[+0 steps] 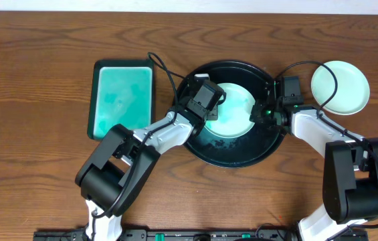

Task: Clean dirty plates on tray and stack at the side

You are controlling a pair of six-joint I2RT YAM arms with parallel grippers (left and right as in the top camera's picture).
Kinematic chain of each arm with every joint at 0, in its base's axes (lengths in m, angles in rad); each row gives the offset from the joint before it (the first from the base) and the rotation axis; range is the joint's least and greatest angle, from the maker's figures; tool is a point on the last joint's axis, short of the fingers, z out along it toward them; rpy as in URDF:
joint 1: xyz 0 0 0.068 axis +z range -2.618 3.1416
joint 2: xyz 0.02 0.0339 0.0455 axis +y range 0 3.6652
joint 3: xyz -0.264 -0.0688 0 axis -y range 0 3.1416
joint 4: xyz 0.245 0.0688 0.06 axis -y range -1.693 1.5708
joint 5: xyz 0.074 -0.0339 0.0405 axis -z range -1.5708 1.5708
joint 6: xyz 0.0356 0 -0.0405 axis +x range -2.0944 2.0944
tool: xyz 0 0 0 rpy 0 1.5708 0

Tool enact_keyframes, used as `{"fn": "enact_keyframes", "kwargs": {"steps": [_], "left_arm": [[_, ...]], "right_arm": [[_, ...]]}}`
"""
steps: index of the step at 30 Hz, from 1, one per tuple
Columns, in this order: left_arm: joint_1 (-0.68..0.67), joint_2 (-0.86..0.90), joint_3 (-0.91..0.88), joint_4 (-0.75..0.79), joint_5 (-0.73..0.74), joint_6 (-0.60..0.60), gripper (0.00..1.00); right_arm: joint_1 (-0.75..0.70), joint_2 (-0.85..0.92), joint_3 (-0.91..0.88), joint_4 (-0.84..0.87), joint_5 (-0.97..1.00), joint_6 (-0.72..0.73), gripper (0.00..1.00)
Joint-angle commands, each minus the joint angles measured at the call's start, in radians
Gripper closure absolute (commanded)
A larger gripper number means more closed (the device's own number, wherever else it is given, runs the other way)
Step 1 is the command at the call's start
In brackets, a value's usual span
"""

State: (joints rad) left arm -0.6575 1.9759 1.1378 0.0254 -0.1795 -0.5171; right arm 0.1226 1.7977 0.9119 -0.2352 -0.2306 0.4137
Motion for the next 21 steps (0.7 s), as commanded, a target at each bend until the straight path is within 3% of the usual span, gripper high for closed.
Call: {"fn": "enact_keyframes", "kwargs": {"steps": [1, 7, 12, 21], "left_arm": [[0.038, -0.080, -0.027, -0.013, -0.160, 0.079, 0.93], [0.039, -0.230, -0.027, 0.007, -0.083, 0.079, 0.93], [0.072, -0.338, -0.027, -0.050, -0.083, 0.080, 0.93], [0.352, -0.347, -0.028, -0.346, -0.042, 0.079, 0.93]], "right_arm": [[0.011, 0.037, -0.043, -0.009, 0.045, -0.004, 0.99], [0.016, 0.026, -0.021, -0.014, 0.038, -0.076, 0.99], [0.017, -0.023, 0.073, -0.134, 0.039, -0.130, 0.99], [0.074, -0.158, 0.278, -0.394, 0.270, -0.208, 0.99]]}}
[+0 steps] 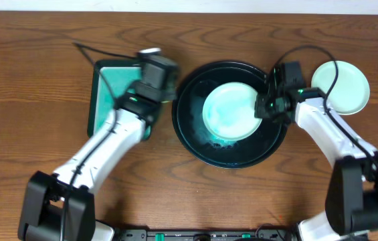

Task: Clean dirty plates on tray and stack at the side

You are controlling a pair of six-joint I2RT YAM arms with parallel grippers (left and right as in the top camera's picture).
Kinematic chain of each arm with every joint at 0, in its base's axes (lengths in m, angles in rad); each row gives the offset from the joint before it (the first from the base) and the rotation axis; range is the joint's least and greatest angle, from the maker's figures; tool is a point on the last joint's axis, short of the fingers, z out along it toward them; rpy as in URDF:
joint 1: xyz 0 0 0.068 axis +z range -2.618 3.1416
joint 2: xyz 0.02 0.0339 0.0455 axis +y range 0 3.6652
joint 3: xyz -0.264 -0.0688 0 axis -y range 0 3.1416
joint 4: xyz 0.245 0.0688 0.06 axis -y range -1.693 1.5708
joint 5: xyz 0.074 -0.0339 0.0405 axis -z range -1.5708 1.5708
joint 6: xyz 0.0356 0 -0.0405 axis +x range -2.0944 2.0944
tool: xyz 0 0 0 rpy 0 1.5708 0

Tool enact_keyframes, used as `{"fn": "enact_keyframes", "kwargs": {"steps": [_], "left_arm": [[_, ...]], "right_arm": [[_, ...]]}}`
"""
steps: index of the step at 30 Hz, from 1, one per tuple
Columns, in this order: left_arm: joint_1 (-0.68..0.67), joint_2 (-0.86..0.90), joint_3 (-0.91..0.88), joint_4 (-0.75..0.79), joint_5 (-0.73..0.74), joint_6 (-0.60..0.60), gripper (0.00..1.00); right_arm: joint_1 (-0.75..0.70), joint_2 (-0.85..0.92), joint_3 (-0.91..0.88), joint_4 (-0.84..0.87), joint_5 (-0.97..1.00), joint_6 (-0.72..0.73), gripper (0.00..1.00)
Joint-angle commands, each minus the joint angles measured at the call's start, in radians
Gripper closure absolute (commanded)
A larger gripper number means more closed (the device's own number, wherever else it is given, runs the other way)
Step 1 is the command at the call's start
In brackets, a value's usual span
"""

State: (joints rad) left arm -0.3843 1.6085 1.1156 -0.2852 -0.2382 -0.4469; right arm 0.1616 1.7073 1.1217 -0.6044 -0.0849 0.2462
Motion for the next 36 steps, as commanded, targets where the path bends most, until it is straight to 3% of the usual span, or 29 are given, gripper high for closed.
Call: {"fn": "enact_keyframes", "kwargs": {"steps": [1, 5, 13, 15, 17, 23, 26, 31, 33, 35, 36], "left_arm": [[0.114, 0.034, -0.006, -0.053, 0.046, 0.009, 0.93], [0.223, 0.103, -0.006, -0.064, 0.165, 0.009, 0.93], [0.327, 0.237, -0.006, -0.043, 0.168, 0.009, 0.93], [0.336, 0.251, -0.006, -0.035, 0.168, 0.009, 0.83], [0.336, 0.254, -0.006, -0.029, 0.168, 0.009, 0.64], [0.335, 0.209, -0.004, -0.021, 0.168, 0.009, 0.58], [0.336, 0.153, -0.004, -0.024, 0.168, 0.009, 0.47], [0.336, 0.042, -0.004, -0.048, 0.168, 0.009, 0.40], [0.335, 0.006, -0.004, -0.058, 0.168, 0.009, 0.31], [0.335, -0.016, -0.004, -0.060, 0.168, 0.009, 0.31], [0.335, -0.016, -0.004, -0.059, 0.168, 0.009, 0.16]], "right_arm": [[0.049, -0.085, 0.090, -0.045, 0.143, -0.047, 0.99], [0.091, -0.138, 0.156, -0.100, 0.233, -0.073, 0.99], [0.214, -0.192, 0.201, -0.140, 0.498, -0.203, 0.99], [0.249, -0.193, 0.201, -0.139, 0.596, -0.249, 0.99], [0.281, -0.193, 0.202, -0.137, 0.680, -0.297, 0.99], [0.402, -0.193, 0.201, -0.113, 0.882, -0.453, 0.99], [0.458, -0.193, 0.201, -0.068, 1.020, -0.550, 0.99], [0.544, -0.193, 0.201, 0.021, 1.191, -0.772, 0.99], [0.578, -0.193, 0.201, 0.058, 1.251, -0.864, 0.99], [0.617, -0.193, 0.201, 0.129, 1.326, -0.986, 0.99], [0.626, -0.193, 0.201, 0.157, 1.347, -1.029, 0.99]]}}
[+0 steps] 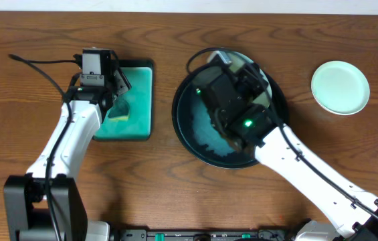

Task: Clean dirty plates on tray and stack at the side
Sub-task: 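Lift the last plate with the right gripper and carry it right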

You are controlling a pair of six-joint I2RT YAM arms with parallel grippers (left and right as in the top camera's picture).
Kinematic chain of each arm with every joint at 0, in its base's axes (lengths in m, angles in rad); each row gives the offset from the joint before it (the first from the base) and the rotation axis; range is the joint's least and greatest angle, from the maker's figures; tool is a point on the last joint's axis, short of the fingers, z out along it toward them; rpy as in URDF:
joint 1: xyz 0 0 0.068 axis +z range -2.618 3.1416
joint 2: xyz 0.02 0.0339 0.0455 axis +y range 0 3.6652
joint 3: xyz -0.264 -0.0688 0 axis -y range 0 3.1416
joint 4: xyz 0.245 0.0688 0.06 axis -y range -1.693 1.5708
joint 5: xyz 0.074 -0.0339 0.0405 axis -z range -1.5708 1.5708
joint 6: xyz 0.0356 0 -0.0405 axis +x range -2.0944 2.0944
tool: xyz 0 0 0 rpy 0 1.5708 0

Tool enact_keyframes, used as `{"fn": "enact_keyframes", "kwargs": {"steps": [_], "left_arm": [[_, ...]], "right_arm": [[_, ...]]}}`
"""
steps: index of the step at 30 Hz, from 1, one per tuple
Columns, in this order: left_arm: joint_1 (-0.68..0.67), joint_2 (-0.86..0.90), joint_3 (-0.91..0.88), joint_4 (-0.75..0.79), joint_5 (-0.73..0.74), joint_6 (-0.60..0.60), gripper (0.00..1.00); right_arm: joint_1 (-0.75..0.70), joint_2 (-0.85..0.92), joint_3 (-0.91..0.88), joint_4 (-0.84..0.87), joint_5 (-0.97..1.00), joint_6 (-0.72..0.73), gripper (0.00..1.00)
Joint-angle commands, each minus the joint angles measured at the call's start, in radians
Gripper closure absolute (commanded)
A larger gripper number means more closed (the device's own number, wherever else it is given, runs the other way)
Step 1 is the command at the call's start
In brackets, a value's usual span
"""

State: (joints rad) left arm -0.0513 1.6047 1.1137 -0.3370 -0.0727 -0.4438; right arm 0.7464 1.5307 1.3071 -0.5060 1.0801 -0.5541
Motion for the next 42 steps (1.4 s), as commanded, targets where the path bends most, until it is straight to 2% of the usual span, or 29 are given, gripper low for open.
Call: {"fn": "enact_keyframes", "kwargs": {"steps": [1, 10, 16, 18, 21, 24, 27, 29, 32, 33, 35, 37, 39, 40, 42], "left_arm": [[0.002, -0.012, -0.002, -0.007, 0.002, 0.006, 0.16], [0.002, -0.010, -0.002, -0.007, 0.002, 0.006, 0.16], [0.002, -0.010, -0.002, -0.007, 0.002, 0.006, 0.16], [0.002, -0.010, -0.002, -0.007, 0.002, 0.006, 0.15], [0.002, -0.010, -0.002, -0.007, 0.002, 0.006, 0.15], [0.002, -0.010, -0.002, -0.007, 0.002, 0.006, 0.15], [0.003, -0.010, -0.002, -0.007, 0.002, 0.006, 0.15], [0.002, -0.010, -0.002, -0.007, 0.002, 0.006, 0.15], [0.002, -0.010, -0.002, -0.007, 0.002, 0.006, 0.15], [0.002, -0.010, -0.002, -0.007, 0.002, 0.006, 0.15], [0.002, -0.010, -0.002, -0.007, 0.002, 0.006, 0.15], [0.002, -0.010, -0.002, -0.007, 0.002, 0.006, 0.15], [0.002, -0.010, -0.002, -0.007, 0.002, 0.006, 0.15], [0.002, -0.010, -0.002, -0.007, 0.002, 0.006, 0.15], [0.002, -0.010, -0.002, -0.007, 0.002, 0.006, 0.15]], "right_arm": [[0.048, -0.016, 0.016, 0.082, 0.200, -0.262, 0.99], [0.079, -0.016, 0.016, 0.327, 0.278, -0.585, 0.99], [0.097, -0.016, 0.016, 0.443, 0.321, -0.719, 0.99], [0.100, -0.015, 0.016, 0.445, 0.330, -0.672, 0.99], [0.093, -0.006, 0.011, 0.398, 0.310, -0.487, 0.99], [0.060, 0.011, 0.011, 0.116, 0.168, -0.240, 0.99], [0.026, 0.051, 0.011, 0.007, 0.108, -0.097, 0.99], [0.016, 0.082, 0.011, 0.006, 0.144, -0.092, 0.99], [0.014, 0.116, 0.011, 0.076, 0.238, -0.221, 0.99], [0.015, 0.119, 0.011, 0.150, 0.273, -0.304, 0.99], [0.014, 0.116, 0.011, 0.198, 0.277, -0.336, 0.99], [0.014, 0.116, 0.011, 0.208, 0.270, -0.311, 0.99], [0.014, 0.121, 0.011, 0.167, 0.211, -0.191, 0.99], [0.006, 0.128, 0.011, 0.028, 0.046, -0.100, 0.99], [-0.013, 0.146, 0.011, -0.073, -0.108, -0.092, 0.99]]}}
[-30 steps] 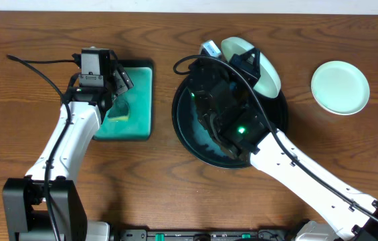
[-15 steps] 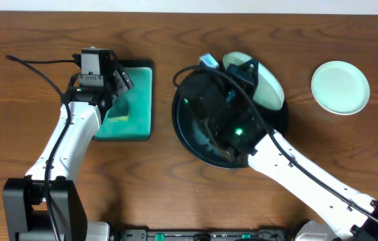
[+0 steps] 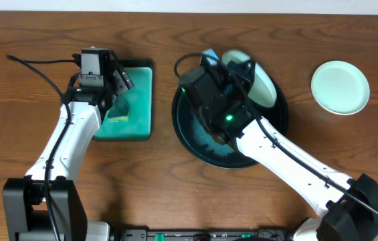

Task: Clean dirty plates on tray and stack at the side
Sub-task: 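Lift the last plate with the right gripper and carry it right, then lower the plate onto the plate stack and release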

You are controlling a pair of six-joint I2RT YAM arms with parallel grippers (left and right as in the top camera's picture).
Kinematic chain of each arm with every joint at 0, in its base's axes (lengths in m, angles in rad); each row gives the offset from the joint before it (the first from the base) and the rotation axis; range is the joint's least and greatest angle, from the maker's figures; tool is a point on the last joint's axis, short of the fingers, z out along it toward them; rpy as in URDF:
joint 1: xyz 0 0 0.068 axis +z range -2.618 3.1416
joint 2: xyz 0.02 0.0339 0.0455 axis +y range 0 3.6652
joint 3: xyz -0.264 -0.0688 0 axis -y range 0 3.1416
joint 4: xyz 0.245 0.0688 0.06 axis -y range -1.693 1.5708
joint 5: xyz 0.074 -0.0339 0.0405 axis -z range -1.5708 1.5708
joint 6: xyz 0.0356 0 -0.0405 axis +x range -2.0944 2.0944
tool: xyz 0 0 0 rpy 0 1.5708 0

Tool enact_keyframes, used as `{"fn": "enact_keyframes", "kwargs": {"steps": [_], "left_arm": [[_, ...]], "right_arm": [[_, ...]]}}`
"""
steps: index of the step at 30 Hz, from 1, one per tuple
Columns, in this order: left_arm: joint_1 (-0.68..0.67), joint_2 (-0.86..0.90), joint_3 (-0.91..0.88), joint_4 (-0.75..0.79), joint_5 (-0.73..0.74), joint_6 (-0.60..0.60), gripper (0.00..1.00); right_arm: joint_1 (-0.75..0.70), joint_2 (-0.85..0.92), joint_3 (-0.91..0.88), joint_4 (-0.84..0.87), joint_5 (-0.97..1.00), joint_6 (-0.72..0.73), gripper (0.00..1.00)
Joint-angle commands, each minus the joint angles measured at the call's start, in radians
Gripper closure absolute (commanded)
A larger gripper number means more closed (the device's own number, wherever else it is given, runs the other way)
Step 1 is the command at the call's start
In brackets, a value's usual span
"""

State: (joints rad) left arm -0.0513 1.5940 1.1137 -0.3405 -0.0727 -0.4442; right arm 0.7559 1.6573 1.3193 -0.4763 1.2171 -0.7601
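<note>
My right gripper [image 3: 241, 69] is raised high over the round black tray [image 3: 199, 144] and is shut on the rim of a pale green plate [image 3: 262, 84], which hangs tilted above the tray's far right. Wet streaks show on the tray's floor. A clean pale green plate [image 3: 339, 87] lies flat on the table at the far right. My left gripper [image 3: 116, 90] hovers over the green rectangular tray [image 3: 138, 100]; its fingers look open. A yellow-green sponge [image 3: 118, 115] lies on that tray just below them.
The right arm's body covers much of the black tray from above. Cables loop at the far left and behind the black tray. Brown wooden table all around.
The right arm has shifted, and the held plate, hidden under the arm before, now shows tilted at the black tray's far right. The left arm and sponge have hardly moved.
First my left gripper pressed the sponge on the plate in the black tray while the right gripper held its rim. Then the left gripper was at the green tray. Then the sponge lay there and the right arm was raised; now it holds the plate tilted.
</note>
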Motion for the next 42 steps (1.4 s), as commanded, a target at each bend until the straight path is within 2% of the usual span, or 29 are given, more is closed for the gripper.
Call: {"fn": "enact_keyframes", "kwargs": {"steps": [1, 4, 6, 11, 16, 20, 24, 29, 35, 42], "left_arm": [[0.002, 0.000, -0.002, -0.003, 0.002, 0.006, 0.15], [0.002, 0.000, -0.002, -0.003, 0.002, 0.006, 0.15], [0.002, 0.000, -0.002, -0.003, 0.002, 0.006, 0.15], [0.002, 0.000, -0.002, -0.003, 0.002, 0.006, 0.15], [0.002, 0.000, -0.002, -0.003, 0.002, 0.006, 0.15], [0.002, 0.000, -0.002, -0.003, 0.002, 0.006, 0.15], [0.003, 0.000, -0.002, -0.003, 0.002, 0.006, 0.15], [0.002, 0.000, -0.002, -0.003, 0.002, 0.006, 0.15], [0.002, 0.000, -0.002, -0.003, 0.002, 0.006, 0.15], [0.002, 0.000, -0.002, -0.003, 0.002, 0.006, 0.15]], "right_arm": [[-0.036, 0.032, -0.002, -0.116, -0.259, 0.140, 0.99], [-0.085, 0.031, 0.002, -0.071, -0.202, 0.252, 0.99], [-0.151, 0.004, 0.007, -0.043, -0.293, 0.347, 0.99], [-0.419, -0.089, 0.010, -0.085, -0.819, 0.627, 0.99], [-0.868, -0.073, 0.008, -0.116, -1.360, 0.915, 0.99], [-1.106, 0.002, 0.008, -0.117, -1.511, 1.044, 0.99], [-1.269, 0.098, 0.008, -0.100, -1.596, 1.074, 0.99], [-1.382, 0.214, 0.008, -0.062, -1.592, 1.120, 0.99], [-1.433, 0.272, 0.008, 0.027, -1.585, 1.167, 0.99], [-1.433, 0.275, 0.008, 0.046, -1.497, 1.207, 0.99]]}}
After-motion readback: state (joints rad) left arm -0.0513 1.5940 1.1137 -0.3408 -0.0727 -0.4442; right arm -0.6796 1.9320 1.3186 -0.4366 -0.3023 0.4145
